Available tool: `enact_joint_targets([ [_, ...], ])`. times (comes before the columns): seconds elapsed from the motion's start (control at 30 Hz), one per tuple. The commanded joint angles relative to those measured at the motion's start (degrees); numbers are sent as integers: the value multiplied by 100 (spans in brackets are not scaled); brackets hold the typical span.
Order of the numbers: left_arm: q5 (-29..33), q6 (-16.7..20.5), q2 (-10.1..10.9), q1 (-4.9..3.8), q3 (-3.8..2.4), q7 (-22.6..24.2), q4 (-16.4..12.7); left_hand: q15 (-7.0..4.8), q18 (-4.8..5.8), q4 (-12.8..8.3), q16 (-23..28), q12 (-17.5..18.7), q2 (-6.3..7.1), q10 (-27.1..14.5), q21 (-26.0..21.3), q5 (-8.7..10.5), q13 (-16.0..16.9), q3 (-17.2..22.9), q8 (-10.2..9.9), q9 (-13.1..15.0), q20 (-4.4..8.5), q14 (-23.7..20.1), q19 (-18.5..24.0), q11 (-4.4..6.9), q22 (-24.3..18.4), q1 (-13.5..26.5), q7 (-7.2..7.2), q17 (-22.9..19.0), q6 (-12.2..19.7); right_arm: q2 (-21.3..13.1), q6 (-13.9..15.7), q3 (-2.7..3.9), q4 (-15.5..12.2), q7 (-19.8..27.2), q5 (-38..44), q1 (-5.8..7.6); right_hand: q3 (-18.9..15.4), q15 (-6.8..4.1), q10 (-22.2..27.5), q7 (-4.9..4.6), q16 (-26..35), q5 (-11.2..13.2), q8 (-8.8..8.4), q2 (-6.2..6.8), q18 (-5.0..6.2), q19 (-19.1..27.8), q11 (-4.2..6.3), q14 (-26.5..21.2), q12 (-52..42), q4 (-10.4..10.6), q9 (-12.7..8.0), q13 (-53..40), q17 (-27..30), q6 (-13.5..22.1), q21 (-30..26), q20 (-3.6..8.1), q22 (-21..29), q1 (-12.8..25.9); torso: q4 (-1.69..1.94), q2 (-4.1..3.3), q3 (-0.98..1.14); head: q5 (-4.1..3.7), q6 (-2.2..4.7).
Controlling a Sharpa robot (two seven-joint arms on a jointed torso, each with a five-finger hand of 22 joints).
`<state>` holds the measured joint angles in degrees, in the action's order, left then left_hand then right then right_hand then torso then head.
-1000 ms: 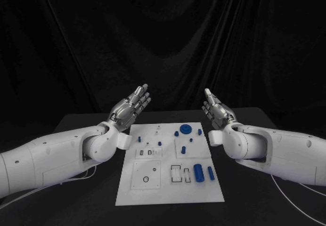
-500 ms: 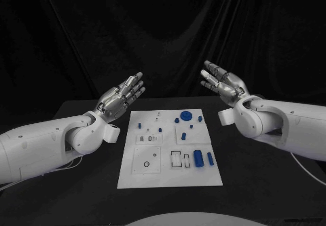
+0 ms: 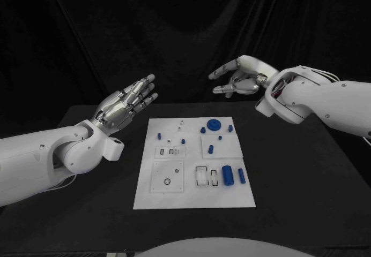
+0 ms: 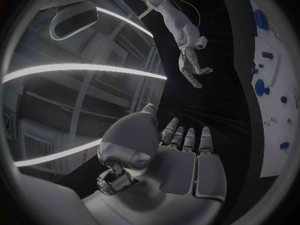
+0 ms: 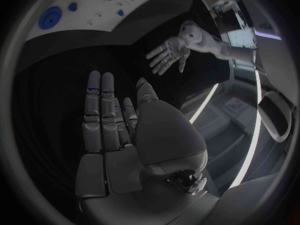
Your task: Assemble the parts on the task board
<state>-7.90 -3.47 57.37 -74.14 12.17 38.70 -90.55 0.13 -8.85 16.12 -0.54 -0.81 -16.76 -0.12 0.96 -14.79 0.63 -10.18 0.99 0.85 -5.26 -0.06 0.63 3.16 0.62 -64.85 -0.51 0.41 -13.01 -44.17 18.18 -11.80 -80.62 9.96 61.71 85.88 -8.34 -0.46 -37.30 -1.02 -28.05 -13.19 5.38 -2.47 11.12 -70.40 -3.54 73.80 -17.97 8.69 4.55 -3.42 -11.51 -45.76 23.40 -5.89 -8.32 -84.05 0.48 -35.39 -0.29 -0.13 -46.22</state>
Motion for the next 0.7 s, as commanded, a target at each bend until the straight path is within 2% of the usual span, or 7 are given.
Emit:
enact_joint_targets([
  [0.03,-211,81,52,-27,-5,379,-88,49,-71,65,54,81,21,12,-96,-128,-63,-284,71,85,-88,6,-63,-7,-62,-113,-1,-41,-30,157,-916,1,108,-955,3247,34,391,-170,-594,135,-618,38,154,231,-67,-603,98,577,125,-47,199,-38,-468,-422,448,174,-291,-34,43,-127,-29,-10,8],
  [0.1,-215,75,82,-32,-5,351,-126,74,-74,67,54,81,18,12,-96,-136,-63,-284,71,85,-119,6,-63,-8,-62,-118,2,-41,-32,229,-1066,1,141,-1027,3537,41,519,-233,-737,95,-812,-7,129,262,-69,-666,168,616,216,-121,237,-39,-638,-516,570,231,-386,-118,58,-164,-40,-22,23],
  [0.17,-219,69,119,-38,-5,316,-173,119,-80,68,54,81,18,12,-96,-148,-63,-287,70,85,-173,6,-63,-9,-62,-122,5,-41,-33,317,-1216,1,187,-1096,3828,43,818,-270,-960,154,-1170,84,5,385,-85,-683,175,619,424,-186,290,-40,-977,-570,831,284,-611,-130,84,-224,-61,-49,51],
  [0.27,-222,54,140,-48,-5,272,-208,146,-85,68,54,81,17,12,-96,-168,-63,-286,72,87,-211,6,-63,-10,-62,-128,7,-41,-46,431,-1361,1,272,-1167,4095,33,1116,-310,-1132,216,-1521,32,-71,511,-72,-650,221,610,582,-237,370,-61,-1288,-656,1137,331,-880,-85,103,-243,-75,-49,-10],
  [0.33,-224,42,137,-54,-5,258,-211,179,-94,67,54,81,13,12,-96,-243,-63,-277,74,89,-255,6,-63,-16,-62,-145,13,-41,-63,496,-1414,1,331,-1214,4212,14,1148,-324,-1108,208,-1741,16,-83,552,-79,-650,225,662,620,-261,381,-57,-1558,-658,1189,333,-923,-94,135,-263,-107,-69,-26],
  [0.4,-225,29,134,-57,-5,250,-214,187,-97,67,54,81,11,12,-96,-266,-63,-273,76,90,-266,6,-63,-19,-62,-150,17,-41,-72,541,-1435,2,371,-1244,4288,-8,1373,-344,-1251,210,-2497,-44,-136,702,-104,-558,208,715,679,-300,472,-122,-2433,-673,1543,341,-1236,-2,147,-311,-134,-73,-4],
  [0.7,-226,-10,146,-64,-4,223,-225,225,-109,66,54,81,11,12,-96,-368,-63,-249,85,97,-315,6,-63,-44,-62,-187,43,-41,-132,679,-1455,2,466,-1346,4758,-203,1721,-366,-1358,298,-3157,-142,-158,932,-77,-212,256,687,734,-341,652,-293,-3209,-584,2103,377,-1809,211,364,-484,-229,-264,171],
])
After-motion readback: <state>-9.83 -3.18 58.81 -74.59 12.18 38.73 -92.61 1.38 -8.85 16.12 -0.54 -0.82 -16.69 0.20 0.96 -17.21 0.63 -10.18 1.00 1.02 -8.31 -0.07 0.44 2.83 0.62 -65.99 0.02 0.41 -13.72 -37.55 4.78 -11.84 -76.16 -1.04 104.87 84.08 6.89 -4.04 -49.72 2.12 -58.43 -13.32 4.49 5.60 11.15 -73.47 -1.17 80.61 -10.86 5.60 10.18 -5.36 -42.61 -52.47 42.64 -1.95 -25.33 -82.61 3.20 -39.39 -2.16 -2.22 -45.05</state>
